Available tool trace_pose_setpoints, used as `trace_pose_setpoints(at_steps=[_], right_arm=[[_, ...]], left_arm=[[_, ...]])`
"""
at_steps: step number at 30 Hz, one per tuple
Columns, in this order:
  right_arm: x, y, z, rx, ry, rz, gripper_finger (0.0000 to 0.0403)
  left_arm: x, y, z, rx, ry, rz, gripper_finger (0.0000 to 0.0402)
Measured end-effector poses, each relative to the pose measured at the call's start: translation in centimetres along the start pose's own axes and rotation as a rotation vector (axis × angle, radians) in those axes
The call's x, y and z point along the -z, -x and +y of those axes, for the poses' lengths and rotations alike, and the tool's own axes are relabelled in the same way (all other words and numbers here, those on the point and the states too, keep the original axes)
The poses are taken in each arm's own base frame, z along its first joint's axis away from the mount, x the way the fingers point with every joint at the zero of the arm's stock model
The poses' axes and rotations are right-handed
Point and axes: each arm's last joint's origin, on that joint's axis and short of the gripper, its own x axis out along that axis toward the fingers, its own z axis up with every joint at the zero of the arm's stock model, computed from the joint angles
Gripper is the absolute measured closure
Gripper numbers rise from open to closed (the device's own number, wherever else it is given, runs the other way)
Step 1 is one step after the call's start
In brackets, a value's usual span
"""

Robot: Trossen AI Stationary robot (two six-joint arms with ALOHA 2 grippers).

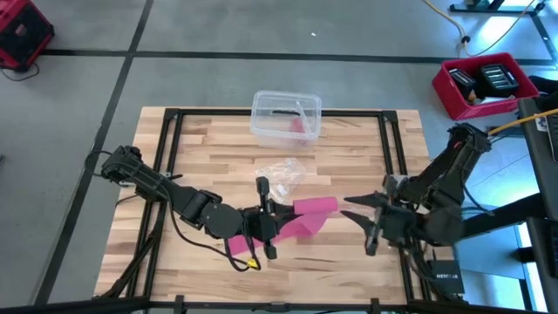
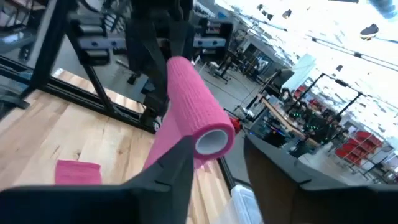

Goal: Roll bandage
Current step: Roll the pink bandage

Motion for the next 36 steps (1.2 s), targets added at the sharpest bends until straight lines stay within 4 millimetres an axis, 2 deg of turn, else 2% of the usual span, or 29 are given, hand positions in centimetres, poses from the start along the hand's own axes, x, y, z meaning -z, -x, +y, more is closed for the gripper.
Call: trace_pose_setpoints(at_steps=[3,6,11,14,18,24,28,36], right_arm=[[0.0,1.5,0.2,-0.036,0.029,-0.013,0.022],[0.2,2.5,0.7,-0.084,0.083,-0.025,0.0202],[1.0,3.1,1.4,-0.134,0.201,-0.013,0.0194],[1.2,2.1,1.9,-0.168,0.286,-0.01,0.0197],[1.3,0.5,3.0,-0.228,0.529,-0.043,0.0203],[1.3,-2.3,4.3,-0.174,0.859,-0.044,0.0205],[0.7,-3.3,4.5,-0.142,0.931,-0.087,0.0205],[-0.3,-3.2,4.6,-0.214,0.984,-0.308,0.0205]], left_arm=[[0.0,-0.1,-0.1,0.088,-0.003,-0.036,0.0395],[0.0,-0.4,-0.2,0.249,0.004,-0.104,0.0396],[0.4,-1.4,0.4,0.531,0.087,-0.201,0.0396],[0.8,-2.1,1.4,0.619,0.148,-0.219,0.0397],[1.4,-3.1,2.6,0.715,0.24,-0.22,0.0397],[2.2,-3.9,3.8,0.8,0.335,-0.177,0.0395],[2.5,-4.1,4.1,0.821,0.348,-0.164,0.0397],[2.8,-4.4,3.8,0.834,0.347,-0.151,0.0394]])
